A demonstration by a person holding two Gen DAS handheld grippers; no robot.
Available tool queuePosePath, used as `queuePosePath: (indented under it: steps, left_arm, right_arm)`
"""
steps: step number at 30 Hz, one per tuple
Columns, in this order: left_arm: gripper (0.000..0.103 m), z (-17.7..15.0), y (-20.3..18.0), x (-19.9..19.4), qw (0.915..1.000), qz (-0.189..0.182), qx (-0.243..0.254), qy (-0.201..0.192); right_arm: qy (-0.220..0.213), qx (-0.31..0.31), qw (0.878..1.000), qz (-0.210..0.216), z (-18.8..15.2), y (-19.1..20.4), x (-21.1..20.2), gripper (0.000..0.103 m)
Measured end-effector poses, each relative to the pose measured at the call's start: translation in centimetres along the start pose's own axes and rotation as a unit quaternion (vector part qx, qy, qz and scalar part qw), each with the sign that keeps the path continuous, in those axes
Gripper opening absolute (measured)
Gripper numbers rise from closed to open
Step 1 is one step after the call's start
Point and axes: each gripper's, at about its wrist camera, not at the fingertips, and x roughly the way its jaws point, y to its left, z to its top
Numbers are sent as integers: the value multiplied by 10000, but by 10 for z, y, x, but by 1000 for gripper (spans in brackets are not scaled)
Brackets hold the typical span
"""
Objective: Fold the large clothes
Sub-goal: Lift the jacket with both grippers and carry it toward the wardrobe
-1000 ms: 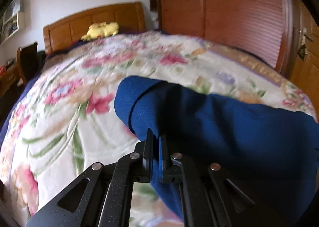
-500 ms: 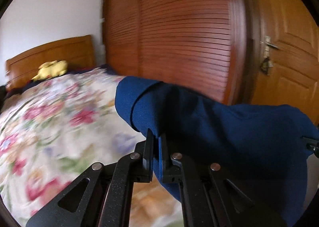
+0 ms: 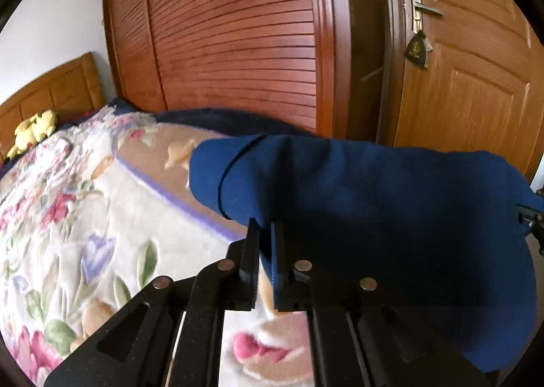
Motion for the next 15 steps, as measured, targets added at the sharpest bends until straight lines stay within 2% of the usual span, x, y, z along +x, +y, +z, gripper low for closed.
queuePosePath:
  steps: [1, 3, 6, 7, 9, 11, 12, 13, 15]
  left_arm:
    - [8, -2, 4, -3, 10000, 28, -6, 29]
    - [15, -7, 11, -17, 10000, 45, 39, 46]
    - [31, -17, 22, -43, 10000, 23, 51, -42]
    - [39, -21, 26, -53, 10000, -7, 19, -79]
    - [47, -29, 38, -81, 9998, -63, -61, -181]
    - [61, -38, 49, -102, 9997, -2, -85, -249]
    - [73, -42, 53, -114, 9995, 20, -102, -313]
    - [79, -46, 58, -129, 9992, 30, -126, -381]
    - [81, -54, 70, -157, 9986, 66, -186, -494]
  right_arm:
    - [-25, 105, 9999, 7, 0, -1, -1, 31]
    - [-94, 246, 9996, -76, 4, -4, -4, 51]
    - [-109, 210, 9992, -332, 7, 11, -12, 64]
    - [-144, 194, 9989, -409, 9, 15, -17, 66]
    - [-242, 129, 9982, -531, 11, 35, -29, 72]
    - [-391, 86, 9978, -522, 11, 53, -49, 78]
    - [-456, 75, 9977, -492, 6, 60, -65, 81]
    - [-511, 58, 9976, -464, 3, 69, -78, 83]
    - [-582, 8, 9975, -396, 2, 85, -95, 85]
